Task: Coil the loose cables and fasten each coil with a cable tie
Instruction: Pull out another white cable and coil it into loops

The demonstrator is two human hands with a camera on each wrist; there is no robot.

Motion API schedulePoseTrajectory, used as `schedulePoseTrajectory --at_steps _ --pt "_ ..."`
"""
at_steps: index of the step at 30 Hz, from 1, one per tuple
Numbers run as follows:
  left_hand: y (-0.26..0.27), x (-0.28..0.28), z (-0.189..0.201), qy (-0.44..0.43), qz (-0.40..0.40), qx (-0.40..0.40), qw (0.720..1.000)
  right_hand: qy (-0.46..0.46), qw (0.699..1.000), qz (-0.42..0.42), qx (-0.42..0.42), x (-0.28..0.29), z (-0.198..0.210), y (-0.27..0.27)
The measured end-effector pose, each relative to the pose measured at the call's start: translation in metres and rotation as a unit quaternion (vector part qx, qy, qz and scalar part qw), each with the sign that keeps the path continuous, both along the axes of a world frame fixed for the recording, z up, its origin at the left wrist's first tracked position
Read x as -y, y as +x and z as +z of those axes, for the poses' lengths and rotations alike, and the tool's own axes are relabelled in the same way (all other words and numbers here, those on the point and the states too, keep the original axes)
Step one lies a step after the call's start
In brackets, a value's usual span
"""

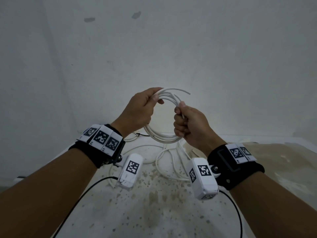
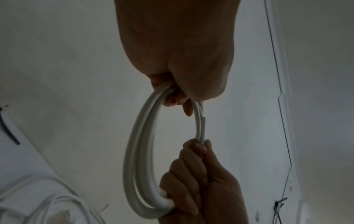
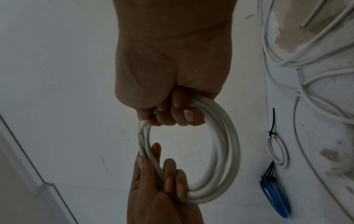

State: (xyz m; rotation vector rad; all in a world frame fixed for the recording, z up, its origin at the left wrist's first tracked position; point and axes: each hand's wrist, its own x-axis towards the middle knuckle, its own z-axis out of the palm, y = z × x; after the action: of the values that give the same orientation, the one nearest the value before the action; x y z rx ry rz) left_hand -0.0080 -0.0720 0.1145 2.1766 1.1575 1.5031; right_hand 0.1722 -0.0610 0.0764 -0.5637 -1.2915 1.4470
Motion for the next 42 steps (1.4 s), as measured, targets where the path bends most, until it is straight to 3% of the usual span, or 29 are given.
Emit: schedulePoseTrajectory --at_steps 7,11,13,17,22,28,31,35,39,42 --pt "-0.007 0.000 0.014 0.013 0.001 -0.111 0.994 -0.002 0.999 0.036 0.031 -0.001 0.002 0.005" --pt "-0.004 0.000 0.012 0.067 0.005 -0.162 0.984 -0.012 0.999 0.040 0.032 -0.001 0.003 0.005" --pt "-0.004 -0.006 0.009 0.088 0.001 -0.145 0.986 -0.011 0.999 0.034 0.025 -0.002 0.004 0.004" --pt "-0.001 -0.014 0.007 0.017 0.013 0.011 1.000 0.001 0.999 0.015 0.030 -0.003 0.004 0.001" --pt "0.000 -0.010 0.009 0.024 0.017 -0.101 0.995 0.009 0.997 0.009 0.082 -0.003 -0.002 -0.001" --pt "-0.002 -0.006 0.010 0.014 0.007 -0.161 0.987 -0.004 0.996 0.005 0.088 -0.003 -0.005 -0.002" --pt "-0.003 -0.008 0.007 0.043 0.012 -0.132 0.990 -0.006 0.997 0.011 0.079 -0.002 -0.003 -0.005" --pt "-0.003 -0.011 -0.003 0.065 0.022 -0.117 0.991 -0.079 0.995 0.060 0.020 -0.005 -0.003 -0.006" --pt "-0.004 -0.013 -0.005 0.054 0.026 -0.127 0.990 -0.101 0.994 0.028 0.019 -0.006 -0.006 -0.007" --pt "-0.004 -0.013 -0.005 0.011 0.048 -0.090 0.995 -0.098 0.995 0.001 0.022 -0.004 -0.007 -0.010"
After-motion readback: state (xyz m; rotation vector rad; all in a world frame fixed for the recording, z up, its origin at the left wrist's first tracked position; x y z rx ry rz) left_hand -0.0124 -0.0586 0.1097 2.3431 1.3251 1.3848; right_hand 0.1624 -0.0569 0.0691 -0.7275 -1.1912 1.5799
